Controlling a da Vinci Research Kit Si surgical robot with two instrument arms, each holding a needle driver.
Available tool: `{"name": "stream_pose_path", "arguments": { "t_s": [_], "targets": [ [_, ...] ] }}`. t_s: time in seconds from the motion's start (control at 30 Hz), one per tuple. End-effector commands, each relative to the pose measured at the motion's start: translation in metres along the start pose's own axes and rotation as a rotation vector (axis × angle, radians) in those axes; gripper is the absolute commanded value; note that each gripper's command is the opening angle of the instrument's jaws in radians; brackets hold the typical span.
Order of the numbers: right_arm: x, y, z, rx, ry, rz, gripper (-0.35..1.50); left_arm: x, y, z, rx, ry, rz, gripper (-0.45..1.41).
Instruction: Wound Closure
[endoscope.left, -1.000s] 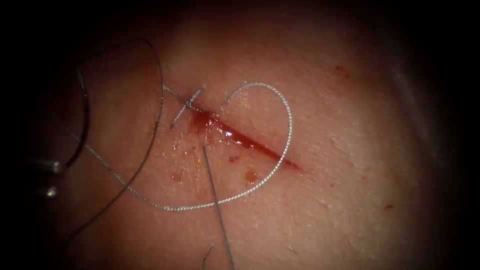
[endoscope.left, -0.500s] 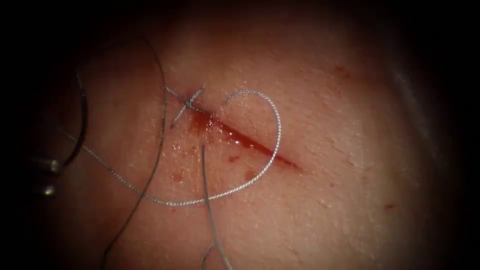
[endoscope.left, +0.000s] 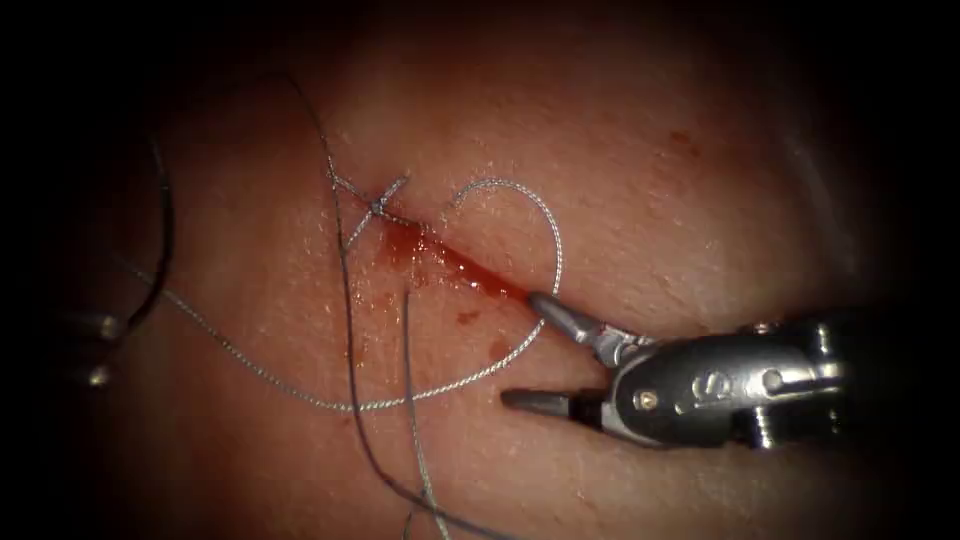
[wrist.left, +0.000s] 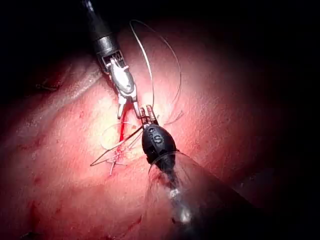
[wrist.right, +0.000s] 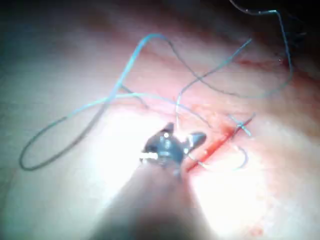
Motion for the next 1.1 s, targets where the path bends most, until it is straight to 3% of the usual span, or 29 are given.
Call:
{"name": "stream_pose_path", "arguments": {
  "t_s": [0.03,0.5,0.67,0.7,0.73,0.77,0.8,1.1],
  "targets": [
    [-0.0005,-0.001,0.0019,0.002,0.003,-0.006,1.2,-0.0005,0.0002,0.0005,-0.003,0.001,-0.001,-0.45],
    [-0.0033,-0.0027,0.0102,-0.004,-0.022,-0.066,1.09,-0.0005,0.0003,0.0005,-0.003,0.001,-0.002,-0.45],
    [-0.003,-0.0027,0.0117,0.002,-0.016,-0.064,1.03,-0.0004,0.0003,0.0005,-0.003,0.001,-0.002,-0.45],
    [-0.0028,-0.0027,0.0121,0.009,-0.01,-0.063,0.86,-0.0004,0.0004,0.0005,-0.002,0.001,-0.001,-0.45],
    [-0.0027,-0.0029,0.012,0.023,0.009,-0.065,0.49,-0.0004,0.0004,0.0005,-0.003,0.001,-0.001,-0.45],
    [-0.0026,-0.0031,0.0117,0.037,0.019,-0.067,-0.2,-0.0005,0.0004,0.0005,-0.003,0.001,-0.001,-0.45],
    [-0.0026,-0.0033,0.0114,0.043,0.024,-0.069,-0.35,-0.0005,0.0004,0.0005,-0.003,0.001,-0.001,-0.45],
    [0.0001,-0.0086,0.0053,0.089,0.051,-0.102,-0.35,-0.0005,0.0003,0.0004,-0.003,0.001,-0.001,-0.45]
  ]
}}
